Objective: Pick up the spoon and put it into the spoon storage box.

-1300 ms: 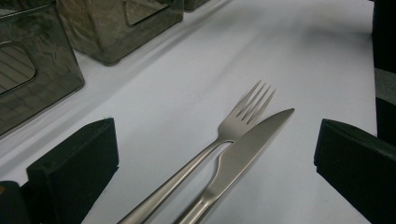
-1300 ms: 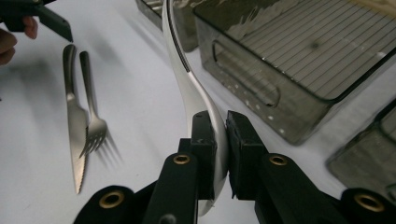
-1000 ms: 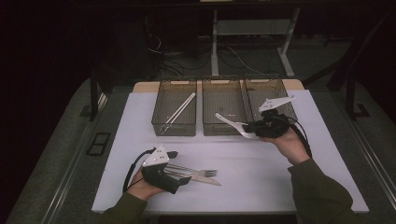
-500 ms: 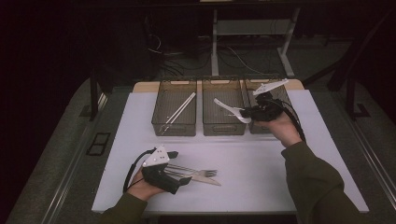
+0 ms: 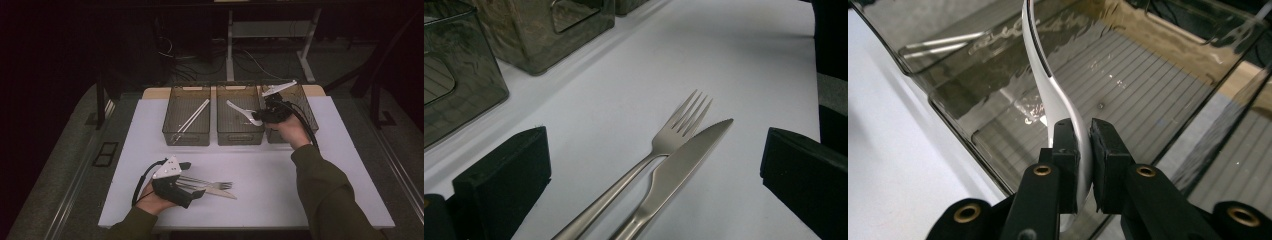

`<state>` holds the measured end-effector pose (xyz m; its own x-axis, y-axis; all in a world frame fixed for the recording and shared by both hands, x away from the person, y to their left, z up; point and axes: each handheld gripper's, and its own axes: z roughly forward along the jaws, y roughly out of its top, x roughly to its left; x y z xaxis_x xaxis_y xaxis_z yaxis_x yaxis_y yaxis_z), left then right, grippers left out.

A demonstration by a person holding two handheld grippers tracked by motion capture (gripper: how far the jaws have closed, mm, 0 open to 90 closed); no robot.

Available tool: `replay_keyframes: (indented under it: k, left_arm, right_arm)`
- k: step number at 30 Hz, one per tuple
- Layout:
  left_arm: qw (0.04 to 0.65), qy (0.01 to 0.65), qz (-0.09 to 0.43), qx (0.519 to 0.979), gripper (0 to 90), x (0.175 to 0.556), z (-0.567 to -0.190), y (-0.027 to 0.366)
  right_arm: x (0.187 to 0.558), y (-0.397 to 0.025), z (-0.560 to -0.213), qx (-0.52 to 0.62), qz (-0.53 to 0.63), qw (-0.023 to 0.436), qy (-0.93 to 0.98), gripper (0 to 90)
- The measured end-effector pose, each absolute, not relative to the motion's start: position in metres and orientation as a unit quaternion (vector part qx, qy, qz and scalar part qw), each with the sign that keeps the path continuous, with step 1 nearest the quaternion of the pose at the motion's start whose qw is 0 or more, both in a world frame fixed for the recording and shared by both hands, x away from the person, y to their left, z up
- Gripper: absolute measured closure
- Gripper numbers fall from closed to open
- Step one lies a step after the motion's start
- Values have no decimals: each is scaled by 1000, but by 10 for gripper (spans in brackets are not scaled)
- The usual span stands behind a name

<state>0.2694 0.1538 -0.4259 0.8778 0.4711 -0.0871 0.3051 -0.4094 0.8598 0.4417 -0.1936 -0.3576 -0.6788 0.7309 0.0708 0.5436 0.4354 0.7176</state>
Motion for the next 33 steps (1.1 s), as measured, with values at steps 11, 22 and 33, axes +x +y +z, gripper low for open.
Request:
replay_keyframes:
  k: [11, 22, 33]
  left_arm:
    - [493, 231, 85, 834, 0, 269, -425, 154]
    - [494, 231, 86, 834, 0, 269, -425, 153]
    - [494, 231, 86, 834, 0, 269, -425, 153]
  right_arm:
    - [447, -182, -375, 380, 341, 117, 852, 816]
    - [446, -178, -378, 376, 334, 110, 857, 770]
    - [439, -183, -365, 377, 371, 101, 843, 673]
